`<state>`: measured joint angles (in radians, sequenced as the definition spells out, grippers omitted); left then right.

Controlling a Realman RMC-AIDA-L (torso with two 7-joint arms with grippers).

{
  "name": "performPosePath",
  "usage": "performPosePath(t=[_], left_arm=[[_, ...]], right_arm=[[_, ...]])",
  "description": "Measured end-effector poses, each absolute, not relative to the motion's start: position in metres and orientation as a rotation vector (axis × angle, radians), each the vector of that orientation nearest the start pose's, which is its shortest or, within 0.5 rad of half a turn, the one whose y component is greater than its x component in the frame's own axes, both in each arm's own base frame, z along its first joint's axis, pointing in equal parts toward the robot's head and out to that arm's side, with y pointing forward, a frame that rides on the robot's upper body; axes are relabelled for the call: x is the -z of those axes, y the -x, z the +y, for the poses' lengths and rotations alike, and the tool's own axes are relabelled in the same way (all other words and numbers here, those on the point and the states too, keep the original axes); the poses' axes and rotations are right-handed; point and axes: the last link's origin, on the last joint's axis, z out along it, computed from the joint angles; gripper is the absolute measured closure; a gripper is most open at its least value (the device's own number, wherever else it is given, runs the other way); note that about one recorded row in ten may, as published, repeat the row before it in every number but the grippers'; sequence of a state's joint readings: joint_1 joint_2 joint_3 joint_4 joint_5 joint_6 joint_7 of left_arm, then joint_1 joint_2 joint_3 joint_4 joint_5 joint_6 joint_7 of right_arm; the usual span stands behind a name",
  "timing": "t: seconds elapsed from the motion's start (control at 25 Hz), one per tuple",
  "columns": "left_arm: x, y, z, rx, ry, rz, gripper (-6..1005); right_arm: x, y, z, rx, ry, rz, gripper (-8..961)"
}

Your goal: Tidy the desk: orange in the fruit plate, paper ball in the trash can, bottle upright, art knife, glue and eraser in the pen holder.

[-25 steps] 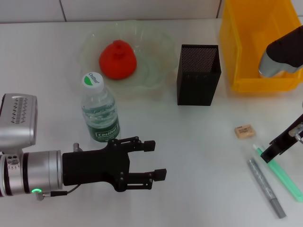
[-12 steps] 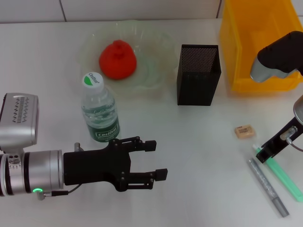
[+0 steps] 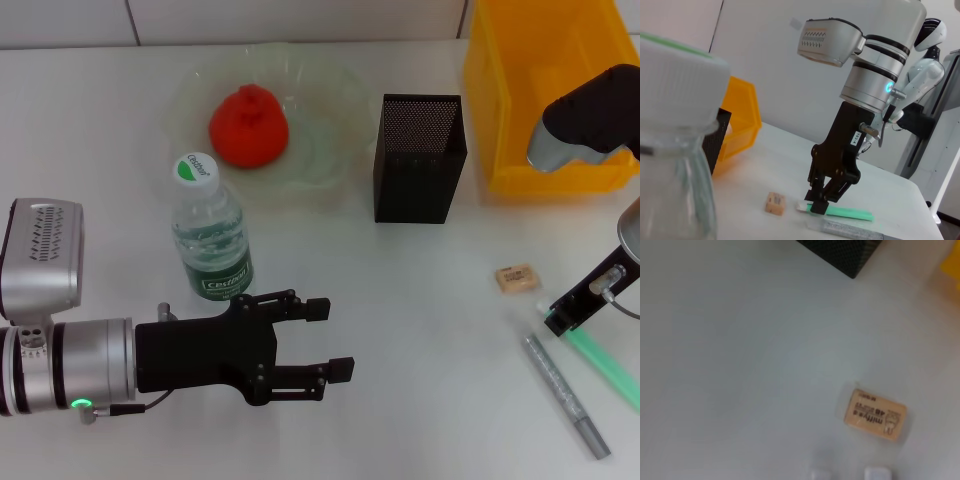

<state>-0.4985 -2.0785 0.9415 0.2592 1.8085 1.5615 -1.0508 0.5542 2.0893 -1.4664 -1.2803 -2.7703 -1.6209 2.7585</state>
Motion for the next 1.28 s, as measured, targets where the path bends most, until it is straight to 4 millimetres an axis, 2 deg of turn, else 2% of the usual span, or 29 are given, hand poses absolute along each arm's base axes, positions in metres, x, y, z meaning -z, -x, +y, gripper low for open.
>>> performPosePath(t=[0.2, 0.36, 0.48, 0.52, 0.56, 0.68, 0.8, 0.88, 0.96, 1.12, 1.28], left_arm=[[0.075, 0.270, 0.260, 0.884, 2.898, -0.618, 197], [0.075, 0.270, 0.260, 0.884, 2.897, -0.619, 197], [0.075, 0.270, 0.260, 0.885, 2.897, -0.620, 197], [0.075, 0.270, 0.260, 0.885, 2.897, -0.620, 197], [0.075, 0.270, 0.260, 0.885, 2.897, -0.620, 197], [0.074, 0.270, 0.260, 0.889, 2.898, -0.619, 197], [0.074, 0.269, 0.260, 0.892, 2.897, -0.620, 197], [0.074, 0.269, 0.260, 0.893, 2.897, -0.619, 197], [0.074, 0.269, 0.260, 0.894, 2.898, -0.617, 197], [0.075, 0.267, 0.262, 0.893, 2.900, -0.608, 197], [0.074, 0.266, 0.263, 0.898, 2.901, -0.603, 197]], right_arm=[[0.010, -0.228, 0.330, 0.787, 2.376, 1.195, 749], [0.006, -0.226, 0.330, 0.745, 2.383, 1.187, 778], [-0.008, -0.223, 0.329, 0.639, 2.410, 1.204, 784], [-0.023, -0.221, 0.329, 0.532, 2.427, 1.222, 783], [-0.023, -0.221, 0.329, 0.532, 2.427, 1.222, 783], [-0.053, -0.220, 0.328, 0.300, 2.460, 1.236, 781], [-0.086, -0.218, 0.326, -0.013, 2.480, 1.207, 779], [-0.106, -0.215, 0.325, -0.283, 2.481, 1.121, 778], [-0.117, -0.213, 0.325, -0.505, 2.473, 1.008, 777], [-0.109, -0.216, 0.331, -0.844, 2.441, 0.806, 774], [-0.080, -0.224, 0.340, -1.093, 2.383, 0.638, 772]])
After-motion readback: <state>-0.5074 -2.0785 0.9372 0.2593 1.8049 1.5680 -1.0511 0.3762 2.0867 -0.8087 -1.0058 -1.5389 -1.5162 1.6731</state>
